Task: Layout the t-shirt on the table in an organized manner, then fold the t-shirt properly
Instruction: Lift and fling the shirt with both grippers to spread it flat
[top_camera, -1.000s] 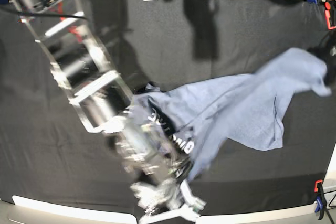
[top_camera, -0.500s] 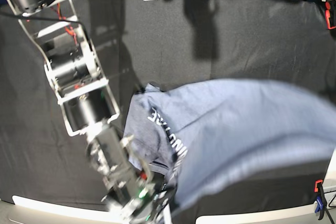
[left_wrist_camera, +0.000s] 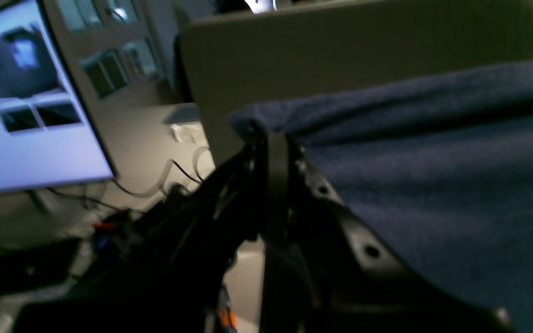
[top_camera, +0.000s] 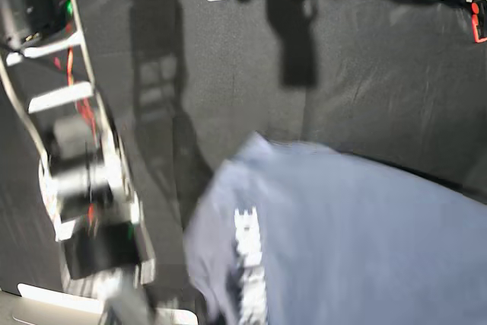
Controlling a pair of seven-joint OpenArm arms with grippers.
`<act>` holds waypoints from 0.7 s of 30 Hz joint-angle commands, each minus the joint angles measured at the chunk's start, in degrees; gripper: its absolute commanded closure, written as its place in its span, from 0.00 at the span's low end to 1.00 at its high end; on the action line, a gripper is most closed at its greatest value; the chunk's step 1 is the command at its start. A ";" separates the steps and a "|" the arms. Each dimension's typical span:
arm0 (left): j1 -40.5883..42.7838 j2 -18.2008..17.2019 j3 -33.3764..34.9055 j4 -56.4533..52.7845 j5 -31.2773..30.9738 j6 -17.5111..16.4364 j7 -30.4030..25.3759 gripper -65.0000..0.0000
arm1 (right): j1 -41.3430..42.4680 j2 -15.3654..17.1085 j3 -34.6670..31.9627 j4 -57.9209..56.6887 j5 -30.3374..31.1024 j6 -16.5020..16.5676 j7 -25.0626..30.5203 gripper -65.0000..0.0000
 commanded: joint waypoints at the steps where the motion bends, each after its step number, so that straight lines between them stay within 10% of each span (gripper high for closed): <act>1: -1.18 -2.05 -0.59 0.74 0.04 0.74 -1.51 1.00 | 3.93 -0.46 1.86 0.96 -1.36 -1.27 0.61 1.00; 9: 1.20 -0.31 -0.59 0.20 0.17 0.74 0.85 1.00 | 0.96 -1.05 5.29 1.38 1.36 -0.04 -2.60 1.00; 21: 13.55 7.69 -0.76 0.02 -2.23 -0.28 3.48 1.00 | -25.59 8.24 5.31 20.06 4.17 0.50 -5.49 1.00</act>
